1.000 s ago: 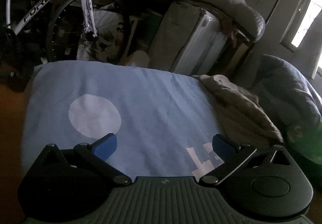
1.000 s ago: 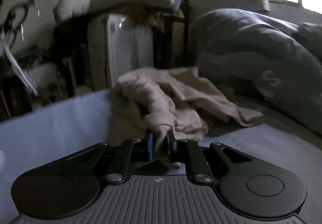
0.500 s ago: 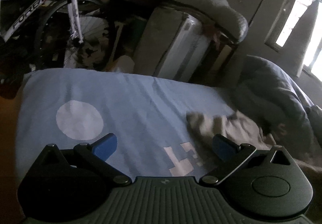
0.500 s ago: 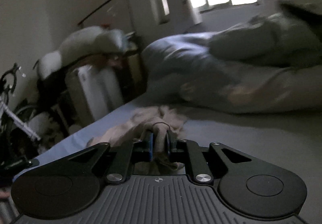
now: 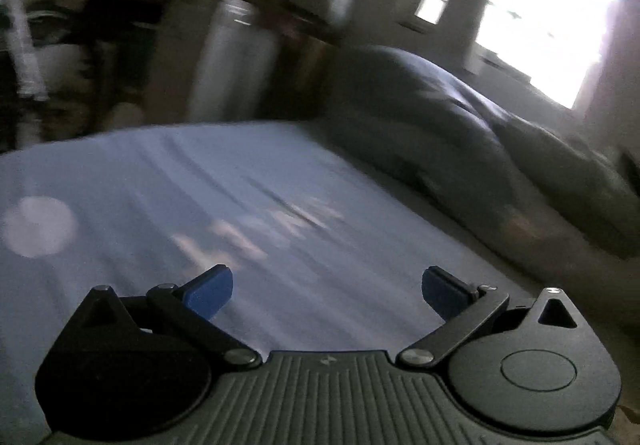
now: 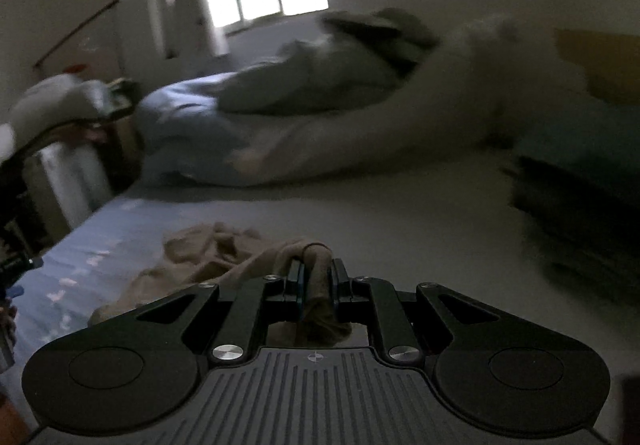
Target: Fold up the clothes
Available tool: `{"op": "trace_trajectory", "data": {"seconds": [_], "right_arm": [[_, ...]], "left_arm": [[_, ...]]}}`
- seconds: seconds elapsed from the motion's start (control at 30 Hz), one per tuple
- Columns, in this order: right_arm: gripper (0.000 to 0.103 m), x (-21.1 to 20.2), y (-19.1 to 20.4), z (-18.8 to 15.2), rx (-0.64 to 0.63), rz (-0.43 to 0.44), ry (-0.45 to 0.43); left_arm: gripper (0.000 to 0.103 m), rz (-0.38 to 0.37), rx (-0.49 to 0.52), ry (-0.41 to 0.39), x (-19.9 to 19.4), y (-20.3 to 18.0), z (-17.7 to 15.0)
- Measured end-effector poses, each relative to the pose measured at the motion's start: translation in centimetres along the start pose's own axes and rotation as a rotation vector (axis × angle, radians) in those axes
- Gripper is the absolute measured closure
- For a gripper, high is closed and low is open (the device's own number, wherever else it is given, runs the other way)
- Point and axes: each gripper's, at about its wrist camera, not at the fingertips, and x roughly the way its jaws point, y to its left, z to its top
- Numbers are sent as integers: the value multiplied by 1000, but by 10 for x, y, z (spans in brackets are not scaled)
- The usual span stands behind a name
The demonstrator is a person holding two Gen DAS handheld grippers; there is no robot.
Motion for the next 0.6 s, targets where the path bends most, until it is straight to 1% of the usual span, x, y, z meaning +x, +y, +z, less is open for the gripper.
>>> {"op": "trace_trajectory", "data": {"seconds": [0.07, 0.13, 0.17, 0.23, 0.33, 0.37, 0.43, 0.5, 0.57, 0.6], "right_arm": [[89, -19, -27, -9, 22, -52, 7], [89, -35, -56, -23, 4, -134, 11], [89, -36, -67, -29, 13, -160, 26], [88, -35, -90, -43, 26, -202, 68], [83, -27, -106, -71, 38, -260, 135], [81, -27, -104, -77, 36, -285, 132], [71, -31, -100, -88, 33, -328, 116], [42, -32, -92, -86, 50, -339, 87], [39, -36, -88, -84, 66, -332, 58], [39, -39, -86, -85, 74, -322, 51]], "left_arm": [[0, -100, 18, 64, 2, -16, -13], [0, -197, 17, 132, 5, -29, -25], [0, -237, 20, 169, 7, -35, -32], [0, -299, 55, 237, 10, -46, -45], [0, -341, 143, 311, 14, -68, -64], [0, -356, 161, 338, 16, -73, -69], [0, -366, 188, 381, 20, -80, -80], [0, -368, 211, 419, 25, -85, -89], [5, -370, 219, 455, 27, -82, -96], [12, -375, 222, 474, 29, -80, -100]]}}
